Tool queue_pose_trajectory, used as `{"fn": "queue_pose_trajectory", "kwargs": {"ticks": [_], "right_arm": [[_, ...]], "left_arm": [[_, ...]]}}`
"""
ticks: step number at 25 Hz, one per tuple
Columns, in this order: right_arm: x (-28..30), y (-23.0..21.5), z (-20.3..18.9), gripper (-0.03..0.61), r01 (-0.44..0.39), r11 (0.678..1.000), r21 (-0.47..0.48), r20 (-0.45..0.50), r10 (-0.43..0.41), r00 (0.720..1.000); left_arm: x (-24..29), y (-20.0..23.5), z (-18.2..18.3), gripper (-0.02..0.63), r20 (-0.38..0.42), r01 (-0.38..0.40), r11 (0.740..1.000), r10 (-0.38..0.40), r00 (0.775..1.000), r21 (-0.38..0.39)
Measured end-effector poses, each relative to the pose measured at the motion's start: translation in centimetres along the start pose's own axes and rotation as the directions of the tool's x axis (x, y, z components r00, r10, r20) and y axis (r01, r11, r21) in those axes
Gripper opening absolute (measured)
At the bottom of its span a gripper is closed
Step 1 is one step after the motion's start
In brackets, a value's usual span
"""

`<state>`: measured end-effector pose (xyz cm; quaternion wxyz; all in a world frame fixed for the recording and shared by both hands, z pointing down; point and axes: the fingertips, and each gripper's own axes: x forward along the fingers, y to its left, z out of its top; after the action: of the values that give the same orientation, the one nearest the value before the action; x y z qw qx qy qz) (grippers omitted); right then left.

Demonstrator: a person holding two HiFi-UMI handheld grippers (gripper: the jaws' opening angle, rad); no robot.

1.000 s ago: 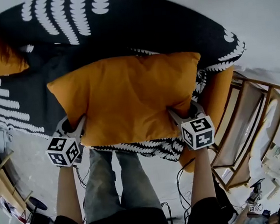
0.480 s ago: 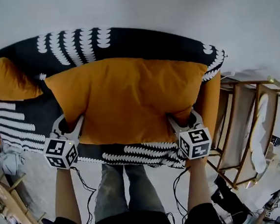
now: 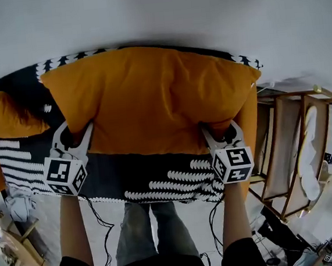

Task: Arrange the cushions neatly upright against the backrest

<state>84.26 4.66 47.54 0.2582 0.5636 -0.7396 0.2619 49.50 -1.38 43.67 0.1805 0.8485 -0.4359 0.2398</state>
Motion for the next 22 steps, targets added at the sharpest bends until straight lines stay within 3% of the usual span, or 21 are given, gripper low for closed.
{"fn": "queue_pose_trajectory", "kwargs": {"ticks": [8, 11, 17, 22], "right_arm": [[4.5, -1.9, -2.5, 0.307, 0.021, 1.0, 0.004, -0.065, -0.021, 0.998], [5.9, -0.4, -2.3, 0.31, 0.023, 1.0, -0.011, -0.088, -0.024, 0.996], [8.6, 1.2, -1.9, 0.33, 0.042, 0.999, -0.023, -0.068, -0.043, 0.997], [9.5, -0.8, -2.9, 0.354, 0.035, 0.999, -0.029, -0.055, -0.036, 0.998]], "left_arm": [[4.0, 0.8, -3.5, 0.173, -0.07, -0.005, 1.0, 0.004, 0.998, -0.025], [3.5, 2.7, -4.8, 0.176, -0.098, -0.002, 1.0, -0.001, 0.995, -0.024], [3.1, 5.6, -6.1, 0.202, -0.091, 0.003, 1.0, -0.004, 0.996, -0.016], [4.6, 5.0, -6.6, 0.227, -0.07, 0.002, 0.999, -0.005, 0.998, -0.037]]}}
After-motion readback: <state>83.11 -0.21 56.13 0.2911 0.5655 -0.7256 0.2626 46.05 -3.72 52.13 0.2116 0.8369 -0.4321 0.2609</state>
